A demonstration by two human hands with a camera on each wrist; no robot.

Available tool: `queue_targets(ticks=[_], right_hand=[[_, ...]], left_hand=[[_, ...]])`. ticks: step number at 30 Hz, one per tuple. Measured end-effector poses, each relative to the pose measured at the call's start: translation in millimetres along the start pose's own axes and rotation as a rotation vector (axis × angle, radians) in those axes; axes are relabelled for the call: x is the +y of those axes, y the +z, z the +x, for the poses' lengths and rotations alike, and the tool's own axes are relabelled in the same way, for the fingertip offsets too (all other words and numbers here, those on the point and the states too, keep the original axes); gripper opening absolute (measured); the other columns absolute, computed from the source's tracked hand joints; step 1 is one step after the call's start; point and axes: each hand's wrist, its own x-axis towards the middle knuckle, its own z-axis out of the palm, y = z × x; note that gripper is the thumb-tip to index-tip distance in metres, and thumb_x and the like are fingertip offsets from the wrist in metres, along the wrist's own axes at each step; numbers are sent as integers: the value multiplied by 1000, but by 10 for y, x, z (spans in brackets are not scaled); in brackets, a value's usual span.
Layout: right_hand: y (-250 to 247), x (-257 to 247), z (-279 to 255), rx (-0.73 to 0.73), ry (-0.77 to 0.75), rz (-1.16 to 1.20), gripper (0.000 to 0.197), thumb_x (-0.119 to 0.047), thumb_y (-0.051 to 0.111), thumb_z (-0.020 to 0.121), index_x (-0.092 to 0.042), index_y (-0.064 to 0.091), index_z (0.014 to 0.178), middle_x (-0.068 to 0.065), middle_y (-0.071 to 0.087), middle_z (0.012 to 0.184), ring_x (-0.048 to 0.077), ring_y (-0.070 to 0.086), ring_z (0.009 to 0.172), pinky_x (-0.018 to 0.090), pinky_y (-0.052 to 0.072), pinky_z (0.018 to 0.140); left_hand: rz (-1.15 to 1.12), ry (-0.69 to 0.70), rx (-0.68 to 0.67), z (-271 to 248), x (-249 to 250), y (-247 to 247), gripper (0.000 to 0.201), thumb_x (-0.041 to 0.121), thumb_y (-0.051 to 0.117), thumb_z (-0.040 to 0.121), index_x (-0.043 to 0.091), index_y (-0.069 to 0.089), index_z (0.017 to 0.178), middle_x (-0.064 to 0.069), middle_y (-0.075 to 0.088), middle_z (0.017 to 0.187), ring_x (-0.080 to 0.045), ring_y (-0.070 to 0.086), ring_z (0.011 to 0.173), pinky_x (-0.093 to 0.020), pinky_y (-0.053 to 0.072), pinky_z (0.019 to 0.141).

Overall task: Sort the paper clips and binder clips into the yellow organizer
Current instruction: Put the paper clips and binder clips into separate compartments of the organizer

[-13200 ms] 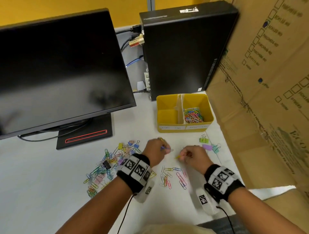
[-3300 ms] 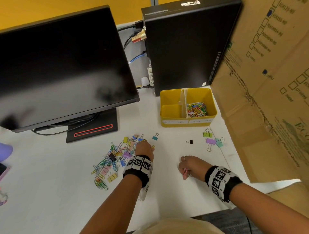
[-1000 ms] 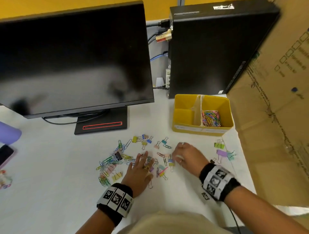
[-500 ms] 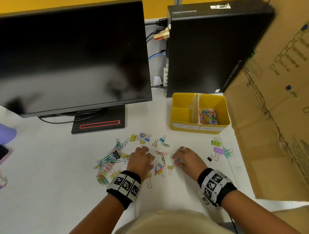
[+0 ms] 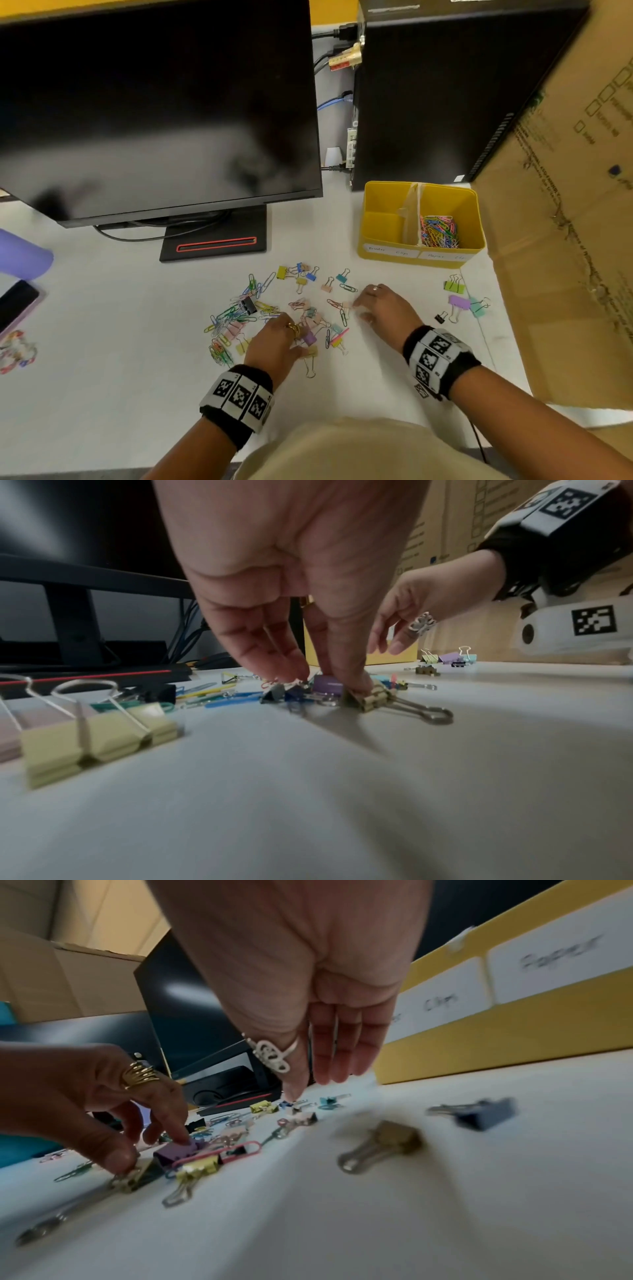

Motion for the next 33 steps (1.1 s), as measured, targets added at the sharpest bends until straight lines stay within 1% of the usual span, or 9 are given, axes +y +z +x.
queue_targets(ticks=[4, 7, 10, 14, 19, 23, 27, 31, 33], right_hand=[[101, -143, 195, -96, 2, -32, 30, 9, 41, 83, -3, 63, 99, 16, 62, 107, 29, 52, 104, 32, 41, 77], [94, -69, 160, -73, 15, -70, 24, 7, 47, 81, -1, 66, 93, 21, 64, 101, 32, 58, 98, 31, 35, 71], [63, 101, 45, -26, 43, -63, 26, 10, 51, 76, -3, 69, 88, 18, 67, 97, 31, 59, 96, 31, 43, 76], [-32, 319, -98, 32, 215, -76, 28, 10, 48, 77, -3, 67, 91, 16, 66, 95, 32, 59, 96, 32, 47, 75], [51, -10, -115, 142, -79, 2, 25, 5, 60, 76, -5, 68, 98, 18, 68, 92, 33, 61, 92, 40, 54, 78], [226, -323, 35, -124, -169, -132, 27, -7, 51, 88, -5, 60, 114, 18, 58, 113, 32, 48, 110, 40, 43, 85], [264, -335, 80, -144, -156, -103, 25, 2, 55, 82, -2, 63, 105, 19, 59, 110, 32, 48, 108, 36, 40, 80], [224, -320, 90, -186, -163, -69, 20, -1, 56, 82, -4, 62, 100, 18, 64, 104, 31, 49, 104, 35, 39, 79], [207, -322, 90, -174, -157, -19, 16, -1, 55, 82, -5, 63, 95, 14, 68, 95, 28, 50, 97, 32, 37, 76]], left_hand=[[-13, -32, 17, -1, 34, 12, 27, 36, 68, 80, 20, 65, 102, 4, 57, 113, -13, 55, 109, -25, 46, 87], [13, -38, -15, -3, 105, 22, 36, 39, 67, 79, 21, 62, 109, 7, 55, 119, -13, 52, 113, -27, 45, 89], [43, -21, -67, 3, 131, 56, 47, 34, 69, 77, 21, 57, 120, 5, 49, 125, -16, 48, 118, -31, 48, 90], [8, -12, -79, 0, 104, 127, 43, 25, 67, 80, 19, 57, 121, 1, 47, 124, -16, 51, 115, -29, 50, 87], [40, 40, -62, -27, 104, 212, 50, 20, 67, 81, 16, 51, 129, 0, 45, 126, -17, 49, 118, -28, 48, 93], [79, 3, -73, -108, 75, 228, 56, 27, 68, 80, 17, 49, 131, -2, 41, 126, -20, 46, 116, -30, 46, 91], [7, -59, -53, -213, 45, 229, 44, 21, 70, 78, 11, 54, 119, -1, 41, 124, -18, 46, 112, -27, 47, 81], [-189, -112, 23, -287, 2, 264, 32, 5, 68, 75, 15, 46, 95, 1, 50, 106, -8, 49, 84, -5, 41, 58], [-212, -103, 43, -316, -10, 268, 32, 6, 69, 74, 17, 46, 94, 2, 54, 105, -11, 53, 88, -5, 44, 60]])
